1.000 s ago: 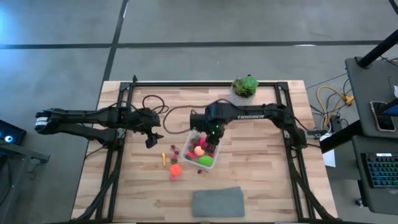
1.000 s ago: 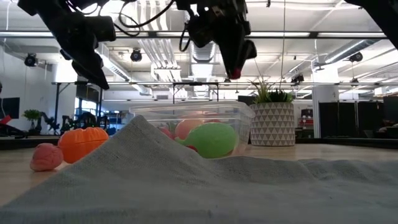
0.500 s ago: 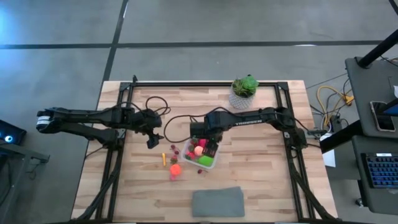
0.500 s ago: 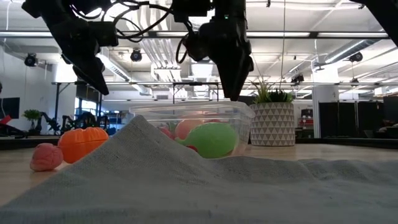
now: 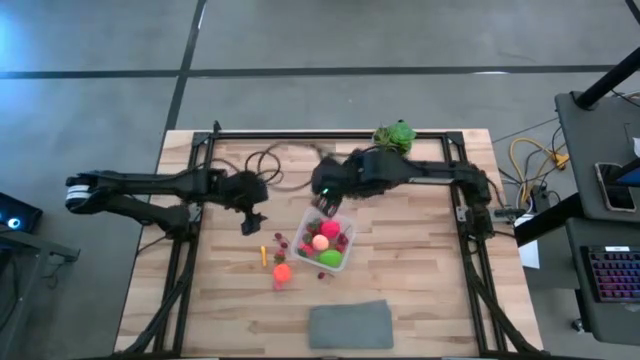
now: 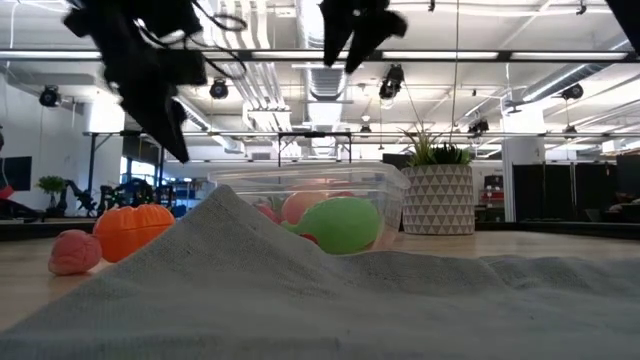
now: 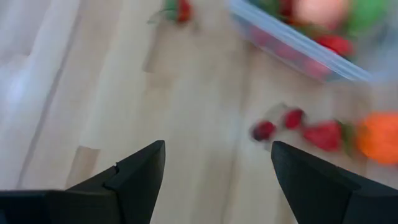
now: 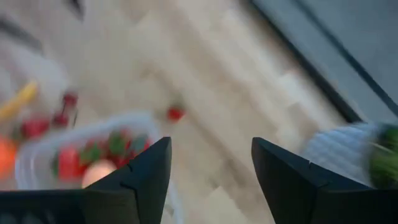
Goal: Pick and placing Produce into tupperware
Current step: Put the red strawberry into the transparent container
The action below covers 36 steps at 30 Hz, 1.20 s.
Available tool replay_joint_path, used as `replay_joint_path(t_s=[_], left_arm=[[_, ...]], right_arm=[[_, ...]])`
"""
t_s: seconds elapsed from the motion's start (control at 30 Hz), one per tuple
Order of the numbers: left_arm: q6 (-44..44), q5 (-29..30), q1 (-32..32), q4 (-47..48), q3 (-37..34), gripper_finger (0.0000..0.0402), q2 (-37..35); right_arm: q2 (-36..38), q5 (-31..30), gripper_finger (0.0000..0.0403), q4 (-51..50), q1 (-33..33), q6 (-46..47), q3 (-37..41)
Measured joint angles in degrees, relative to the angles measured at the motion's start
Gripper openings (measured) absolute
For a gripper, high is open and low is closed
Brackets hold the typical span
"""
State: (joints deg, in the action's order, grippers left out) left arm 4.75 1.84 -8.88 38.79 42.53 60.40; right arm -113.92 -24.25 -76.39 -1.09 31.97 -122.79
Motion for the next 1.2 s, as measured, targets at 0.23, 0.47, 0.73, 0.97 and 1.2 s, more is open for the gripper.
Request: replay_joint_path(t_s=[0.23,0.47,0.73,0.97,1.2], left_arm=[[-2.80,-5.47,-8.64,-1.40,4.38,0.0278,11.68],[-45.11,-4.10,-7.25,-12.42,6.57,0.0278,16.67],[-48.83,-7.81,-9.03,-21.67,13.31,0.0278,27.91],[-53.71,-8.49,-8.86,-15.83,21.05,0.0278,36.56],[-53.76,-8.52,-8.86,-12.45,27.96,0.0278,42.91]], right_arm=[[10.64,-8.42,0.0215,-2.68,0.68,11.54,1.60],[17.60,-8.70,0.0215,-9.11,-0.72,12.75,3.58],[22.17,-7.64,0.0215,-13.43,-1.04,19.77,7.89],[26.14,-5.36,0.0215,-13.58,-1.15,17.25,13.28],[33.26,-3.88,0.0215,-13.55,-1.15,15.15,19.25]])
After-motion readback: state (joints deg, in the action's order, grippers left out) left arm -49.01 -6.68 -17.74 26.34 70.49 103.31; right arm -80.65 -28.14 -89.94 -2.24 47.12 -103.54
